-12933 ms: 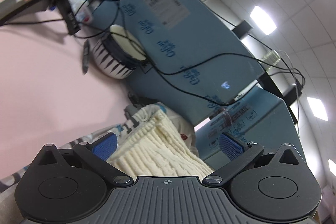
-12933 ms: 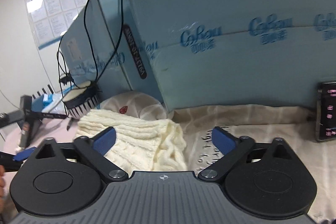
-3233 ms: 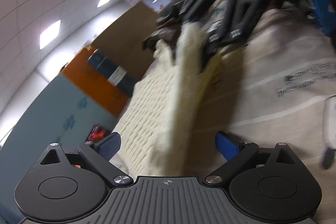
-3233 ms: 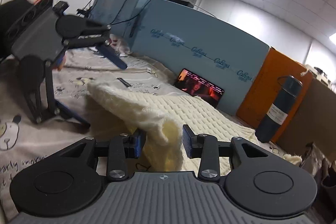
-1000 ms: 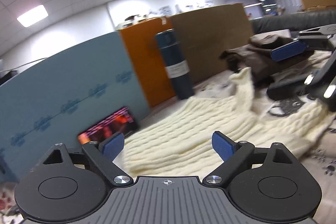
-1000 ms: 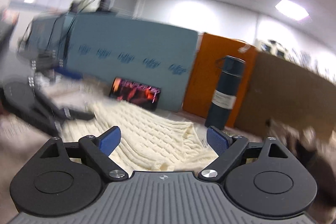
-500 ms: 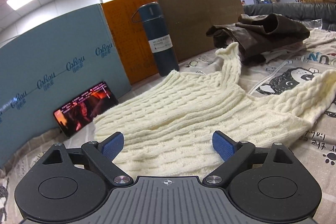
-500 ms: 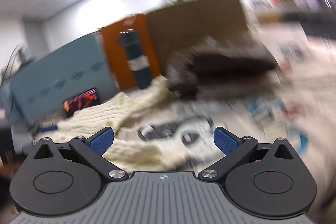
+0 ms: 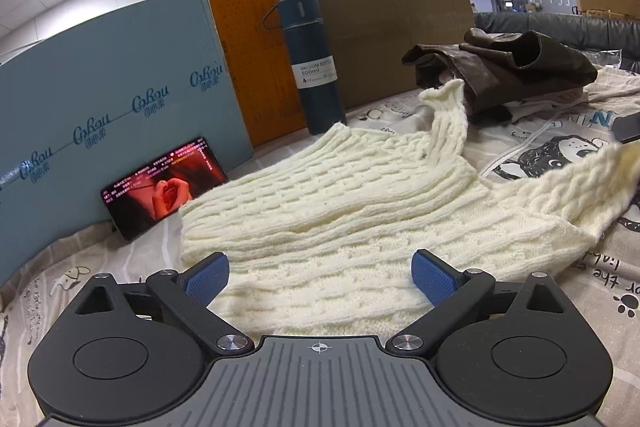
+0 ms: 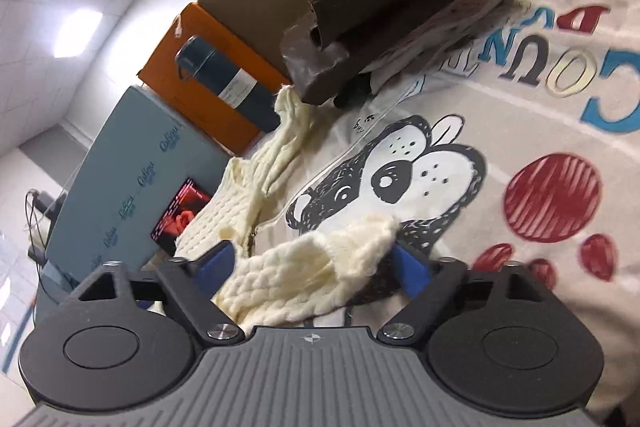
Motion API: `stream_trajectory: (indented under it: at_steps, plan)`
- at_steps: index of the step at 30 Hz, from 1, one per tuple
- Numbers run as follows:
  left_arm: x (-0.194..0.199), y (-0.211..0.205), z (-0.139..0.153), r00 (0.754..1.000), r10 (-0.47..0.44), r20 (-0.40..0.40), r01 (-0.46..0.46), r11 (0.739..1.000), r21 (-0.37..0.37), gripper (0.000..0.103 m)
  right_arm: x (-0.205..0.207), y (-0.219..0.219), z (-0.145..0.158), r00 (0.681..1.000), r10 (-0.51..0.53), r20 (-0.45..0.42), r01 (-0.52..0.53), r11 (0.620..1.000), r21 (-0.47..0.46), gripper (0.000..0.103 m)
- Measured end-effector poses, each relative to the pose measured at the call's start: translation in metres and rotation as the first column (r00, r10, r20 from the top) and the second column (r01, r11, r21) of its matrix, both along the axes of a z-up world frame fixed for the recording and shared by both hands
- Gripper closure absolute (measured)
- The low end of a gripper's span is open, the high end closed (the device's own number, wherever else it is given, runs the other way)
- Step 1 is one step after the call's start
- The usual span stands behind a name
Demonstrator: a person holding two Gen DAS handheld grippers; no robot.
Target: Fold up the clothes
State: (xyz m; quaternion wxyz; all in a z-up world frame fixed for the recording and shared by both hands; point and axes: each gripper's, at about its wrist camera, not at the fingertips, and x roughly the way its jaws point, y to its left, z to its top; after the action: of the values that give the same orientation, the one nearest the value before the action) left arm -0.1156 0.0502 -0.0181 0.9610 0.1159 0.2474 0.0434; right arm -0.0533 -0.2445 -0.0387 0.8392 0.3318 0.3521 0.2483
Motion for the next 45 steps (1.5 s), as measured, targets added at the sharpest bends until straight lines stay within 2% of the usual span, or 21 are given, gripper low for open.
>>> stream_trajectory:
  at_steps: [1, 4, 7, 11, 13, 15, 18, 21, 23, 25, 27, 31, 33, 35, 37, 39, 41, 44, 45]
  plan:
    - [0.0, 0.0, 0.0, 1.0, -0.001, 0.001, 0.001, 1.0, 0.0, 0.003, 0.003, 0.003, -0.001, 1.0, -0.014, -0.002, 0.014, 1.0, -0.001, 0.062]
    - [-0.001, 0.0, 0.0, 1.0, -0.001, 0.001, 0.001, 1.0, 0.001, 0.003, 0.013, 0.017, 0.004, 0.999, -0.012, 0.048, 0.012, 1.0, -0.019, 0.084]
    - [0.0, 0.001, -0.001, 1.0, -0.001, 0.0, 0.001, 1.0, 0.004, 0.003, 0.019, 0.036, 0.025, 0.989, 0.01, 0.149, -0.016, 0.999, 0.038, 0.085]
    - [0.0, 0.003, -0.001, 1.0, -0.003, -0.004, 0.003, 1.0, -0.007, 0.003, 0.026, 0.081, 0.055, 0.959, 0.124, 0.254, -0.153, 0.984, 0.096, 0.085]
    - [0.0, 0.004, -0.001, 1.0, -0.006, 0.0, 0.006, 1.0, -0.019, 0.003, 0.028, 0.111, 0.061, 0.943, 0.203, 0.263, -0.234, 0.968, 0.091, 0.085]
    - [-0.003, 0.006, 0.001, 1.0, -0.008, 0.01, 0.008, 1.0, -0.025, 0.003, 0.03, 0.141, 0.059, 0.935, 0.262, 0.237, -0.282, 0.958, 0.052, 0.085]
    - [-0.014, 0.01, 0.006, 0.999, -0.015, 0.037, 0.015, 1.0, 0.022, 0.003, 0.031, 0.174, 0.047, 0.933, 0.311, 0.18, -0.311, 0.95, -0.029, 0.085]
    - [-0.023, 0.019, 0.011, 0.998, 0.006, 0.069, -0.01, 0.998, 0.06, 0.003, 0.028, 0.188, 0.037, 0.928, 0.339, 0.154, -0.33, 0.94, -0.082, 0.078]
    - [-0.025, 0.027, 0.016, 0.995, 0.043, 0.091, -0.048, 0.997, 0.056, 0.003, 0.026, 0.194, 0.033, 0.923, 0.356, 0.146, -0.344, 0.933, -0.103, 0.06]
    - [-0.028, 0.033, 0.02, 0.99, 0.083, 0.115, -0.089, 0.995, 0.05, 0.003, 0.024, 0.193, 0.033, 0.915, 0.371, 0.161, -0.364, 0.929, -0.071, 0.038]
    - [-0.03, 0.04, 0.024, 0.979, 0.146, 0.145, -0.152, 0.988, 0.03, 0.003, 0.023, 0.192, 0.035, 0.909, 0.378, 0.176, -0.378, 0.925, -0.035, 0.028]
    - [-0.034, 0.055, 0.031, 0.937, 0.267, 0.227, -0.262, 0.964, -0.053, 0.003, 0.024, 0.183, 0.039, 0.916, 0.353, 0.19, -0.366, 0.93, 0.033, 0.02]
    - [-0.043, 0.061, 0.036, 0.92, 0.262, 0.292, -0.233, 0.964, -0.132, 0.003, 0.024, 0.173, 0.043, 0.921, 0.332, 0.205, -0.354, 0.932, 0.081, 0.016]
    - [-0.051, 0.059, 0.04, 0.917, 0.194, 0.348, -0.129, 0.971, -0.201, 0.001, 0.024, 0.159, 0.048, 0.924, 0.309, 0.227, -0.342, 0.931, 0.126, 0.014]
    - [-0.053, 0.05, 0.039, 0.922, 0.103, 0.373, -0.021, 0.976, -0.217, 0.0, 0.023, 0.147, 0.053, 0.924, 0.286, 0.255, -0.327, 0.935, 0.138, 0.01]
    - [-0.045, 0.036, 0.034, 0.939, 0.015, 0.345, 0.049, 0.983, -0.174, 0.0, 0.022, 0.137, 0.056, 0.92, 0.275, 0.281, -0.317, 0.941, 0.116, 0.009]
    - [-0.032, 0.021, 0.028, 0.961, -0.025, 0.276, 0.055, 0.993, -0.101, 0.0, 0.021, 0.13, 0.055, 0.915, 0.273, 0.296, -0.312, 0.946, 0.091, 0.008]
    - [-0.005, 0.011, 0.011, 0.993, 0.023, 0.116, -0.023, 1.0, -0.008, 0.0, 0.022, 0.125, 0.049, 0.913, 0.285, 0.293, -0.315, 0.947, 0.058, 0.008]
    - [0.002, 0.014, 0.007, 0.996, 0.047, 0.07, -0.047, 0.999, -0.009, 0.0, 0.023, 0.122, 0.047, 0.917, 0.275, 0.288, -0.302, 0.952, 0.054, 0.008]
